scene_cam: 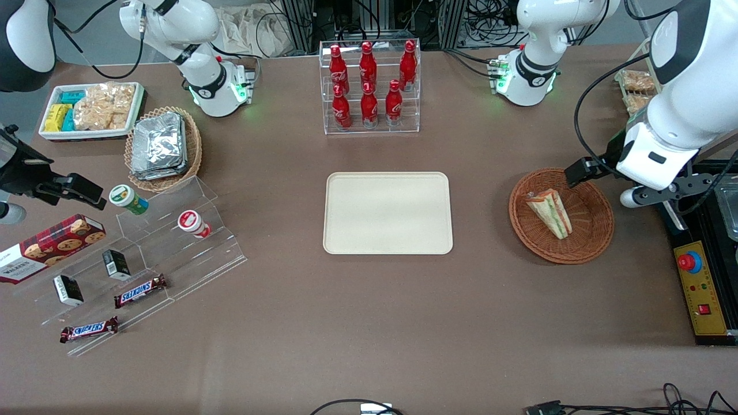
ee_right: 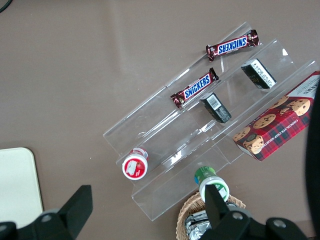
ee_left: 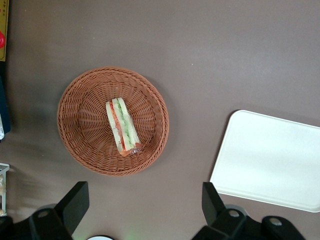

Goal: Place sandwich from basket to tray
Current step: 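Lower the open left gripper over the wrapped sandwich in the wicker basket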

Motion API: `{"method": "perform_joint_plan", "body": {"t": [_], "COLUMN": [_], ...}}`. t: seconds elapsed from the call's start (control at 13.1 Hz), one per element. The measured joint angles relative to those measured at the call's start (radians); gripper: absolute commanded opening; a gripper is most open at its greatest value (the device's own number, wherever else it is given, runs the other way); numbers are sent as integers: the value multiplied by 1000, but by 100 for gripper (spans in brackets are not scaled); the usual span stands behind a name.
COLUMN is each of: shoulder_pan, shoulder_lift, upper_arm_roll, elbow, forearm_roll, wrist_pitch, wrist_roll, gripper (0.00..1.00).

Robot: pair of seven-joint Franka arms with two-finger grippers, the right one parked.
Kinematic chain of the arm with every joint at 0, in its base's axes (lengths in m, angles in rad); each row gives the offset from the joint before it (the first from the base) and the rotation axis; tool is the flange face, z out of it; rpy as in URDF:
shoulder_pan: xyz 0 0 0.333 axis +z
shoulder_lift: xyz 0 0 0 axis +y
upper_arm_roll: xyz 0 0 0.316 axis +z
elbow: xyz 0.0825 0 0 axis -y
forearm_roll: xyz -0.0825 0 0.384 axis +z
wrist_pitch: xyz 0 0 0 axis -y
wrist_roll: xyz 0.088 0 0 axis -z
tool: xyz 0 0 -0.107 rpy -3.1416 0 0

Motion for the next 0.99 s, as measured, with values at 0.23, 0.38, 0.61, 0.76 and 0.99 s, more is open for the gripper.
{"method": "perform_joint_plan", "body": {"t": [0.23,0.38,0.61,0.76,0.99], "shoulder_pan": [-2,-2,-1,0,2], "shoulder_lift": [0,0,-5,-37,-113], "upper_arm_roll": [-1,-1,0,2,15], "elbow": [0,0,-35,-167,-454], "forearm_roll": [0,0,1,1,1], "wrist_pitch": [-4,-8,-8,98,346], "wrist_roll": [-4,-4,-4,-7,-43], "gripper": [100,100,100,100,100]}}
